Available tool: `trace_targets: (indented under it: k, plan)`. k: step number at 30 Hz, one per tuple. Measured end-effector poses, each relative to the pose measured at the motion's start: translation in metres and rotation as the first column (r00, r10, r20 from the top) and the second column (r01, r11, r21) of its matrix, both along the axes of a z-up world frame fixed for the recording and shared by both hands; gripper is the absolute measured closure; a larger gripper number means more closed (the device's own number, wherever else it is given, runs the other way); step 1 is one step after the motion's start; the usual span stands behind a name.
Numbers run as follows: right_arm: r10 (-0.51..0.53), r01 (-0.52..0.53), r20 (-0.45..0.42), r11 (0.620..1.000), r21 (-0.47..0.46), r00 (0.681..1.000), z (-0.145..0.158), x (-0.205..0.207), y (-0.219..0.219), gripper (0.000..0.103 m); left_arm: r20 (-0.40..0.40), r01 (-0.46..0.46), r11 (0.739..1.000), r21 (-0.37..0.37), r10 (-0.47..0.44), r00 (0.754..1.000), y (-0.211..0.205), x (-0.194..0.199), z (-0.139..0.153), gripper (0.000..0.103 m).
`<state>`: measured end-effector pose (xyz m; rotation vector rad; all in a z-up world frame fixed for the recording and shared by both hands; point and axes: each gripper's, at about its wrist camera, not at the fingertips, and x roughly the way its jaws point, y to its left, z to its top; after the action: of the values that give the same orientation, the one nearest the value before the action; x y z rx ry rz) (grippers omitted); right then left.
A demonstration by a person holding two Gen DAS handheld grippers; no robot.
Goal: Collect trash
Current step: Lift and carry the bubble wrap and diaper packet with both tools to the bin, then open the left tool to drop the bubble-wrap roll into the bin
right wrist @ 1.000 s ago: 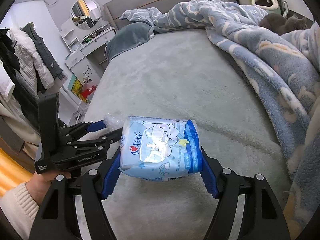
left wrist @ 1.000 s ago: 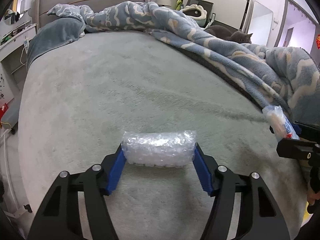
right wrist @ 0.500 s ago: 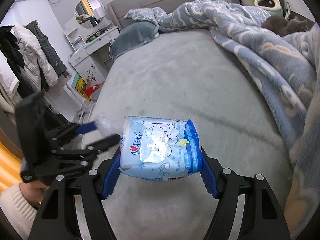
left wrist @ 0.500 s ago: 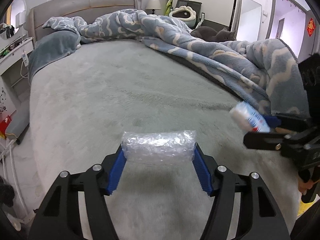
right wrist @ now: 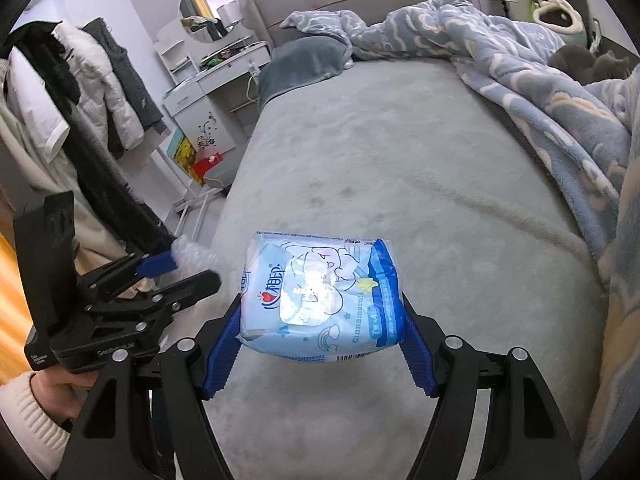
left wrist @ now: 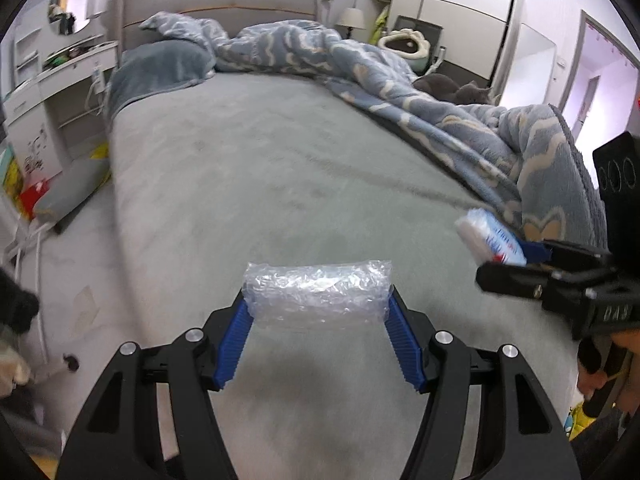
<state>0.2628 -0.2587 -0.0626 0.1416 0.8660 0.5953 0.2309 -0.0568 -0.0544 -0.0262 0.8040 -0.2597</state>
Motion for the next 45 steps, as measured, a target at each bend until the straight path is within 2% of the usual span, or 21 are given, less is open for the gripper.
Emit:
trace_targets:
  k: [2, 8, 12, 19, 28, 37, 41, 45]
  plan:
    - [0.004, -0.004, 0.002, 1.000, -0.002, 1.000, 0.001, -0.009, 0.003, 0.031, -0.006, -0.017, 1.000, 0.012, 0.017, 1.000, 0.008, -0.013, -0.002, 0.037]
    - [-0.008, 0.008, 0.000, 1.000, 0.025, 1.000, 0.005, -0.038, 0.004, 0.031, -0.036, -0.080, 0.996, -0.030, 0.079, 0.996, 0.032, -0.046, -0.006, 0.037]
    - [-0.004, 0.004, 0.000, 0.999, 0.036, 1.000, 0.008, -0.057, 0.011, 0.031, -0.052, -0.091, 0.995, -0.030, 0.089, 0.995, 0.038, -0.068, -0.013, 0.037]
    - [0.030, -0.030, 0.000, 1.000, 0.002, 1.000, 0.005, -0.091, 0.033, 0.031, -0.099, -0.136, 0.988, -0.077, 0.128, 0.987, 0.052, -0.101, -0.026, 0.037]
    - [0.083, -0.083, -0.007, 0.996, -0.014, 0.996, 0.001, -0.121, 0.066, 0.031, -0.159, -0.206, 0.976, -0.071, 0.192, 0.968, 0.083, -0.131, -0.048, 0.037]
    - [0.156, -0.156, -0.003, 0.988, -0.022, 0.988, 0.000, -0.130, 0.112, 0.031, -0.296, -0.273, 0.960, -0.065, 0.242, 0.924, 0.120, -0.136, -0.090, 0.037]
    - [0.192, -0.192, -0.016, 0.981, -0.024, 0.981, -0.005, -0.131, 0.133, 0.031, -0.352, -0.313, 0.949, -0.048, 0.277, 0.894, 0.138, -0.138, -0.109, 0.037]
    - [0.222, -0.223, -0.023, 0.975, -0.011, 0.975, -0.006, -0.132, 0.154, 0.031, -0.414, -0.342, 0.940, 0.005, 0.313, 0.854, 0.152, -0.140, -0.131, 0.037]
